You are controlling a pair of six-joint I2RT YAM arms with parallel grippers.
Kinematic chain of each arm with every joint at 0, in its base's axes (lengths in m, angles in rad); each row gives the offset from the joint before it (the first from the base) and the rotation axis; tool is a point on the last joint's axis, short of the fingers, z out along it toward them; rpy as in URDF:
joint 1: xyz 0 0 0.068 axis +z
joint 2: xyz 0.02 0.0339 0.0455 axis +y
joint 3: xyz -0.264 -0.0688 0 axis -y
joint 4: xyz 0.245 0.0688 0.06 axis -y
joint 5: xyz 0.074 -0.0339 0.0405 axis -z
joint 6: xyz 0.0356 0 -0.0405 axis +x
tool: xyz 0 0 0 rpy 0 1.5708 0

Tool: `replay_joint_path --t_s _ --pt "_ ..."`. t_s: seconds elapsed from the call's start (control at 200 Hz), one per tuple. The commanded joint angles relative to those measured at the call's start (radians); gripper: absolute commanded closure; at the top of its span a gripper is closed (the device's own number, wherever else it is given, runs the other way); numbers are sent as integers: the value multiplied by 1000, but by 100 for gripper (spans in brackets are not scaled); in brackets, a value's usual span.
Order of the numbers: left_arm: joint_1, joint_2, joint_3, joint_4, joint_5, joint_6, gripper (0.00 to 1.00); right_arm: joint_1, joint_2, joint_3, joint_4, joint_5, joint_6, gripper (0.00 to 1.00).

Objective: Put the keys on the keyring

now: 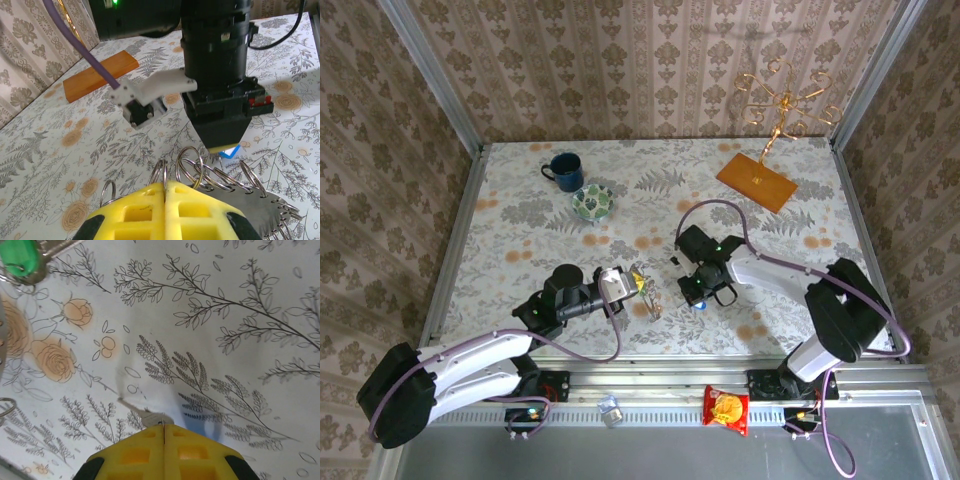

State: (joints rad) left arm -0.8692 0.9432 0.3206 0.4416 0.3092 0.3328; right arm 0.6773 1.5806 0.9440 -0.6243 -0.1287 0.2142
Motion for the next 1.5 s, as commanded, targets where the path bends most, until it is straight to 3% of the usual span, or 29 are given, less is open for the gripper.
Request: replay_joint_path --t_s 0.0,0.38,0.525,0.655,0.885,1.06,1.305,1.495 --pt "2 0 25 5 -2 -17 100 3 50 38 43 -37 23 100" --pt "1 -2 28 -3 -8 -12 100 2 130 57 76 -37 31 100" --pt "1 -1 28 -2 -9 -12 100 1 134 58 69 -32 28 84" --pt "1 -1 29 -4 -10 -11 100 1 133 57 58 -28 24 82" --pt "1 -3 31 -6 -12 -9 100 2 119 56 46 -23 19 86" --pt "1 -6 31 -10 -15 -6 100 2 120 55 43 -23 15 100" --pt "1 -9 40 -34 -19 -24 100 1 1 50 54 7 -17 100" --pt "1 -7 47 -50 -28 -60 100 4 -139 28 176 -19 -153 100"
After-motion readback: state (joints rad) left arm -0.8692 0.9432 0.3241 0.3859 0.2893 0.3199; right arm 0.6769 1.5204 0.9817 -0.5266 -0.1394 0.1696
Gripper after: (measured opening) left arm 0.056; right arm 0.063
